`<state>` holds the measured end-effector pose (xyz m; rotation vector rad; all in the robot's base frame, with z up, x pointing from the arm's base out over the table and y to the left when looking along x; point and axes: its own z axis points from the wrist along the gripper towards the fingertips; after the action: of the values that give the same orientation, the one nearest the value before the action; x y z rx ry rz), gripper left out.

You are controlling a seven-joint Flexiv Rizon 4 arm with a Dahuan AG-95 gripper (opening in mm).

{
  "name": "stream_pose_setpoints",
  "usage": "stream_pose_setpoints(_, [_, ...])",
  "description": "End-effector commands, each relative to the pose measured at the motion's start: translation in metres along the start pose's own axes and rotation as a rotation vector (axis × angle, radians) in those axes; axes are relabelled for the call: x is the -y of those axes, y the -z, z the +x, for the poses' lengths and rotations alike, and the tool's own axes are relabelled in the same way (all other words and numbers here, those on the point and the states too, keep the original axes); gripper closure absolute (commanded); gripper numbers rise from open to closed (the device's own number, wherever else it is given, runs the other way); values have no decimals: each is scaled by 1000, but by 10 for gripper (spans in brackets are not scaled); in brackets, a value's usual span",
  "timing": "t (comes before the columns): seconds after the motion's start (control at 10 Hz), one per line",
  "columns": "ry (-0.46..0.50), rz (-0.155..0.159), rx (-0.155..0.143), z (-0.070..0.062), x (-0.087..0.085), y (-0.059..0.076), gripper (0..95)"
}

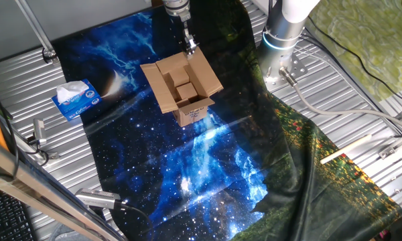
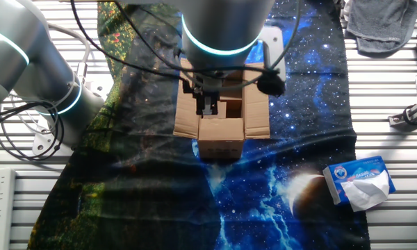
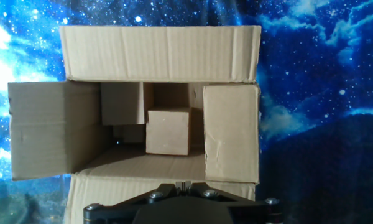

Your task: Cover the box

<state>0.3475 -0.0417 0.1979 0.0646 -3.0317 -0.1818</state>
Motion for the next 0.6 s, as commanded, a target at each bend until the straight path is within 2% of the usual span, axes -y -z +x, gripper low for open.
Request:
stream_pose_setpoints(0.1, [15, 4, 2, -1, -4, 1, 950])
stream_pose_setpoints(0.2, [16, 6, -1, -7, -6, 2, 950])
stream_pose_setpoints(0.5, [14, 6, -8, -40, -11, 3, 950])
stream_pose_setpoints(0.6, [19, 8, -7, -44, -12, 3, 950])
